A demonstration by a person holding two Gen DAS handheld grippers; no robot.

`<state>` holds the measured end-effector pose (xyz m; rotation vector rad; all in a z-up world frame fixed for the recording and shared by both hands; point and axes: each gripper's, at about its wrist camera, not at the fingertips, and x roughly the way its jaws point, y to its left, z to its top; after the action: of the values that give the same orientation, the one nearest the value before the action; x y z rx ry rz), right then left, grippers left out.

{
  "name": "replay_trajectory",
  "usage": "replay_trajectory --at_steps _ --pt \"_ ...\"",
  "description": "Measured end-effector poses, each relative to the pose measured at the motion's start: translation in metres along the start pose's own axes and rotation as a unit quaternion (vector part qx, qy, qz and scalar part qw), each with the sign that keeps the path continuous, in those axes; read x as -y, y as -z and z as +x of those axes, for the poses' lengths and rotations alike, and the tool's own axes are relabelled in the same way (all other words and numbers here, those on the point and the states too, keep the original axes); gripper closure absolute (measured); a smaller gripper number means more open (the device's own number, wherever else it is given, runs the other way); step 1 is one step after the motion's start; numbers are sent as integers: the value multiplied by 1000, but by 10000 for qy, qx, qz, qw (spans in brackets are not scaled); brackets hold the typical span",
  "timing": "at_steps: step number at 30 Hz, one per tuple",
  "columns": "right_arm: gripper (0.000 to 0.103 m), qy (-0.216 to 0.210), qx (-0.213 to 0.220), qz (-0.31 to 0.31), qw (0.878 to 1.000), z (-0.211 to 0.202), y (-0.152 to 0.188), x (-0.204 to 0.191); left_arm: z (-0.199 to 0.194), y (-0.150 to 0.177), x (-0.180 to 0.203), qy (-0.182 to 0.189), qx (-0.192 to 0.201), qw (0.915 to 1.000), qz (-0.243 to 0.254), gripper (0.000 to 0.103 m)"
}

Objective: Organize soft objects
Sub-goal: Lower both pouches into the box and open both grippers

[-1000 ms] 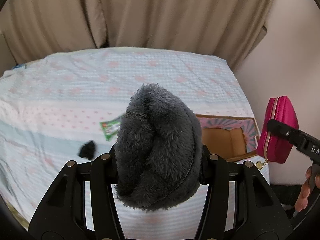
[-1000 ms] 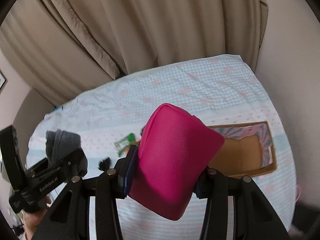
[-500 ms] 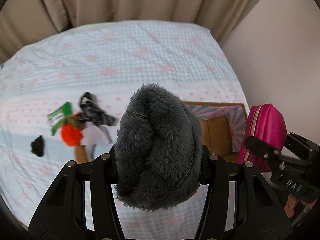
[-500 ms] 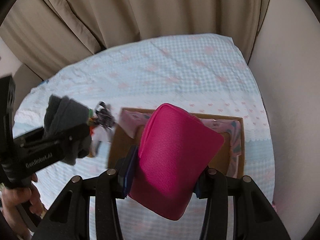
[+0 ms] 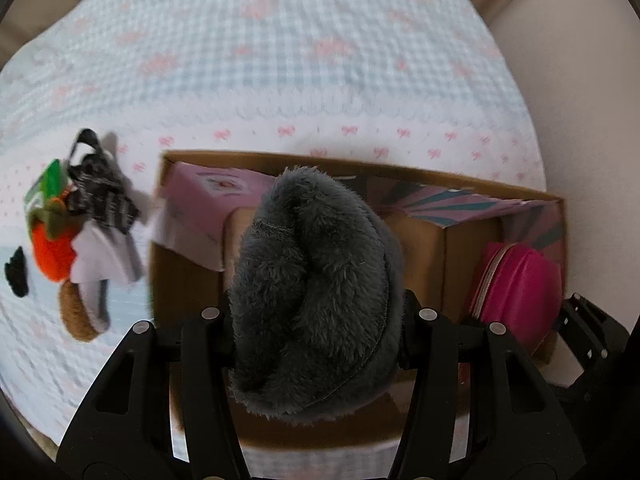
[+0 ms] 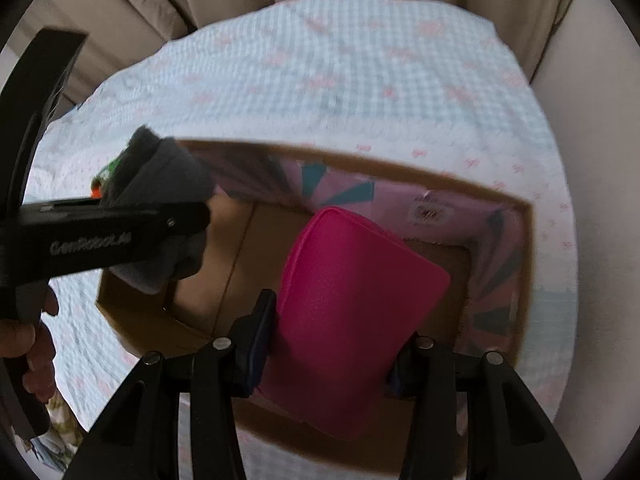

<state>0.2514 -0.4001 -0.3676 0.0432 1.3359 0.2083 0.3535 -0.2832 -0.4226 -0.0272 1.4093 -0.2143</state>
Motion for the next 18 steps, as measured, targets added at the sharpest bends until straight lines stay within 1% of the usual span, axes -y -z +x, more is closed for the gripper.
replay_trajectory --at_steps 2,4,5,6,7,8,9,10,11,12,18 --pt "58 -8 -29 -108 9999 8 4 1 12 -1 3 -99 -108 9999 13 54" --pt "58 -40 -71 -162 9998 15 7 3 19 -3 5 -108 -152 9998 -29 54" --pt "58 -77 -92 -149 9998 18 7 4 21 -4 6 -117 -151 9998 -36 52" --pt "57 -113 -95 -131 9998 22 8 5 21 -5 8 -188 -121 9997 -21 43" --pt "54 -132 -52 -128 9998 23 8 7 20 -6 10 -268 -74 9996 6 36" --pt "44 -141 12 -145 9998 23 9 7 19 -7 12 -300 -26 9995 38 13" --pt "34 -178 99 -183 9996 23 11 6 17 -7 14 -286 3 9996 52 0" --pt "5 -203 156 -221 9994 22 12 6 15 -8 16 -282 40 9996 79 0" --pt "0 -270 219 -277 9990 21 14 5 14 -10 17 -287 43 9995 109 0" --pt "0 -325 273 -322 9986 20 14 4 13 -12 18 -290 62 9995 135 0" --pt "0 -278 322 -367 9984 17 20 0 7 -13 20 -214 79 9996 151 0"
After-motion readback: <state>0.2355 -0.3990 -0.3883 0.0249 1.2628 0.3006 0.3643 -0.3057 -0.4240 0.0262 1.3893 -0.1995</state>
